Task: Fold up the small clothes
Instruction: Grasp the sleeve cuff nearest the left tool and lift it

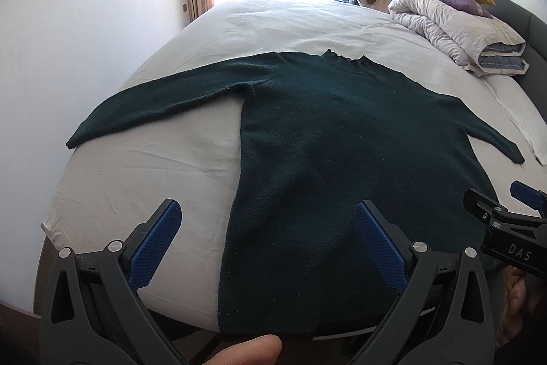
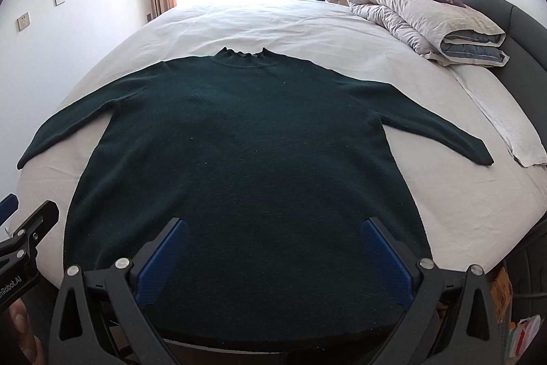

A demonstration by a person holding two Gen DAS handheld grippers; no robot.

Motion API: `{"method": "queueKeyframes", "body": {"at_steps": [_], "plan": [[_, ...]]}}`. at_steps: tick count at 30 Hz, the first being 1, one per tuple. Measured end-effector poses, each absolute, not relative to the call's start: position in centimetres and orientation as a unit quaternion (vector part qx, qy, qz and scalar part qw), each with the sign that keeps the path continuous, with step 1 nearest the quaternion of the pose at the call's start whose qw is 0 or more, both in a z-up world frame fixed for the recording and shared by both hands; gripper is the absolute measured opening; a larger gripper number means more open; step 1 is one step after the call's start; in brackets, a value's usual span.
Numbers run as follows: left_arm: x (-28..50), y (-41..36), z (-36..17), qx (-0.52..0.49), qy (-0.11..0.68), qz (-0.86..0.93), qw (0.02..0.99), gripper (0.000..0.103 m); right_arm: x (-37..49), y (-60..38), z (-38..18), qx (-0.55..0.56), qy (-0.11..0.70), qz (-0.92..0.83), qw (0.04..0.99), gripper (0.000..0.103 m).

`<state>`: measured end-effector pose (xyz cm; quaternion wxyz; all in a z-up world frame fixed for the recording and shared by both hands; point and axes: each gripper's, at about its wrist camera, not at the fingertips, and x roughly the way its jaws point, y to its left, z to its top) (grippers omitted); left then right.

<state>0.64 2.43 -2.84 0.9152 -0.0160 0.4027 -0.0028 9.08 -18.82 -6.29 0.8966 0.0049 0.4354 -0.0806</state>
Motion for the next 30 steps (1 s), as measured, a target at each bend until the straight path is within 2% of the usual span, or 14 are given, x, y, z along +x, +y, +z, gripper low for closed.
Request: {"method": "queueKeyframes", "body": {"at_steps": [7,11,14,21,24,30], "plan": [[2.5,9.2,-5.6,-0.126,0.428,-0.026,0.895,0.103,10.3,-18.3,-6.4,0.044,0.424,-0.030,0.904,0.103],[3.8,14.6,-6.9,-0.223,0.408,-0.015,0.885,0.103,11.2,-16.8,-6.2,0.031,0.416,-0.003,0.909,0.103],[6.0,18.7,-7.8,-0.255,0.434,-0.010,0.864,0.103,12.1,-15.7,-6.2,0.025,0.414,0.013,0.910,0.101],[9.6,31.2,-11.3,-0.457,0.342,0.029,0.821,0.101,13.6,-14.3,-6.5,0.051,0.412,0.047,0.909,0.088],[11.5,33.8,-12.5,-0.498,0.317,0.023,0.806,0.101,14.1,-13.6,-6.6,0.049,0.412,0.058,0.908,0.079],[15.1,36.9,-13.4,-0.549,0.287,0.023,0.785,0.101,14.9,-12.3,-6.9,0.044,0.415,0.073,0.906,0.077]]}}
